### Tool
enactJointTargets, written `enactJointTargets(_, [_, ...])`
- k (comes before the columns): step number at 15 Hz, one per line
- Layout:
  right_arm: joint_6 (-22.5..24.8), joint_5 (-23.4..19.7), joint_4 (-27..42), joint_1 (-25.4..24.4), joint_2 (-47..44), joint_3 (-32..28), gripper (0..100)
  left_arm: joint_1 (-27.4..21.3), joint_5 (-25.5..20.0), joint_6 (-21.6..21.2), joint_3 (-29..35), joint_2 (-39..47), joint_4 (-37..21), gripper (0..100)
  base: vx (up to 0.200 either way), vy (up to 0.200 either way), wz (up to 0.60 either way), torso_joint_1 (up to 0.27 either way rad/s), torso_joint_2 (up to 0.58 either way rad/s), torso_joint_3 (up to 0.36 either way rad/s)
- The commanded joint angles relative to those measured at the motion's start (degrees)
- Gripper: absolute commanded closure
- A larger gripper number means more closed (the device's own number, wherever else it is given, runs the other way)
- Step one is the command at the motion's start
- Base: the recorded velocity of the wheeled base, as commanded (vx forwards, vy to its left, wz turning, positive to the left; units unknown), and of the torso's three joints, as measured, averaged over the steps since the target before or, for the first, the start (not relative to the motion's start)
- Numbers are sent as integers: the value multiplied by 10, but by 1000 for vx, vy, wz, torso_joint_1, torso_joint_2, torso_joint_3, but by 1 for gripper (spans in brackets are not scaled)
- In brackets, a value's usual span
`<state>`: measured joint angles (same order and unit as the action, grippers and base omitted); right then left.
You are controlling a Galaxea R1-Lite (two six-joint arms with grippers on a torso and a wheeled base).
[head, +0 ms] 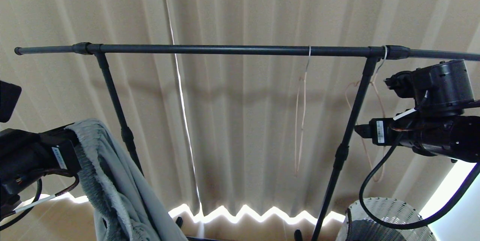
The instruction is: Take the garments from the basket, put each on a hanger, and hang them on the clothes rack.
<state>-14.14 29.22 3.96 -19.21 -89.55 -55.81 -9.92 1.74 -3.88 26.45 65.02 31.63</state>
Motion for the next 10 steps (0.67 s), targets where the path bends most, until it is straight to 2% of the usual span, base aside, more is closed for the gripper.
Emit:
enactJointTargets(1, [0,0,0,0,4,5,100,0,0,0,1,-1,0,100,0,0,0,0,0,0])
enactJointTargets(10, [3,1,2,1,18,4,100,7,0,0,1,-1,0,100,0,0,0,0,0,0])
